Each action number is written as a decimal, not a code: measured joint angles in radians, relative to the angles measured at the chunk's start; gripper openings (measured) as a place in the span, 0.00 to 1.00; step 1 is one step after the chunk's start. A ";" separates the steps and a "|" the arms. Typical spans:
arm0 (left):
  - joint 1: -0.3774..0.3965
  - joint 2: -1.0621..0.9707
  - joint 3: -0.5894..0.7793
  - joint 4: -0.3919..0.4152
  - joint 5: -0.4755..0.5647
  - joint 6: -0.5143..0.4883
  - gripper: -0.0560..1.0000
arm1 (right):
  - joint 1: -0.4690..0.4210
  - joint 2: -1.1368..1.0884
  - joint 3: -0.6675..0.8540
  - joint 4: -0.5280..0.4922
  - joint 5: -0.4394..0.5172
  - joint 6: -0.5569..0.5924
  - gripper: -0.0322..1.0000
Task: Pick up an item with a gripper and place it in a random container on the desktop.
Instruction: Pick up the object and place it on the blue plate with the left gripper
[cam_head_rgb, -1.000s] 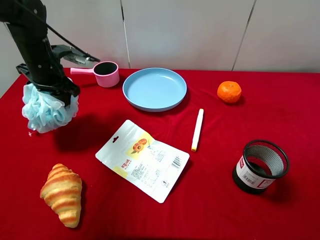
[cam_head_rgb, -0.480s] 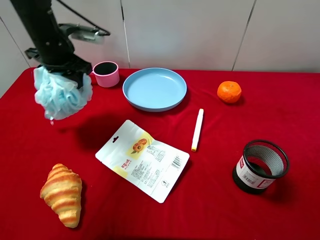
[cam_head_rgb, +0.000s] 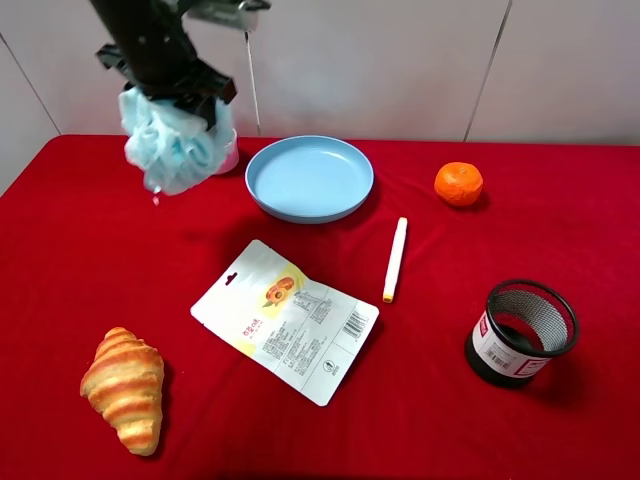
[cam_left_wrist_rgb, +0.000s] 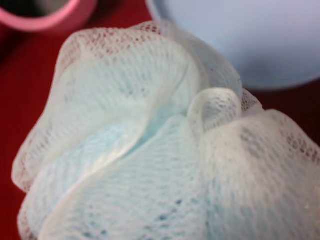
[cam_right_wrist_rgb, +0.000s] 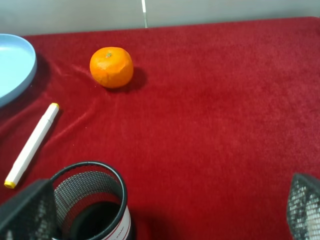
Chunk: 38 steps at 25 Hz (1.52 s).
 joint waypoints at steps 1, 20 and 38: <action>-0.010 0.000 -0.001 0.000 -0.024 0.000 0.53 | 0.000 0.000 0.000 0.000 0.000 0.000 0.70; -0.109 0.083 -0.001 0.026 -0.390 0.014 0.52 | 0.000 0.000 0.000 0.000 0.000 0.000 0.70; -0.120 0.286 -0.001 0.042 -0.733 0.018 0.51 | 0.000 0.000 0.000 0.000 0.000 0.000 0.70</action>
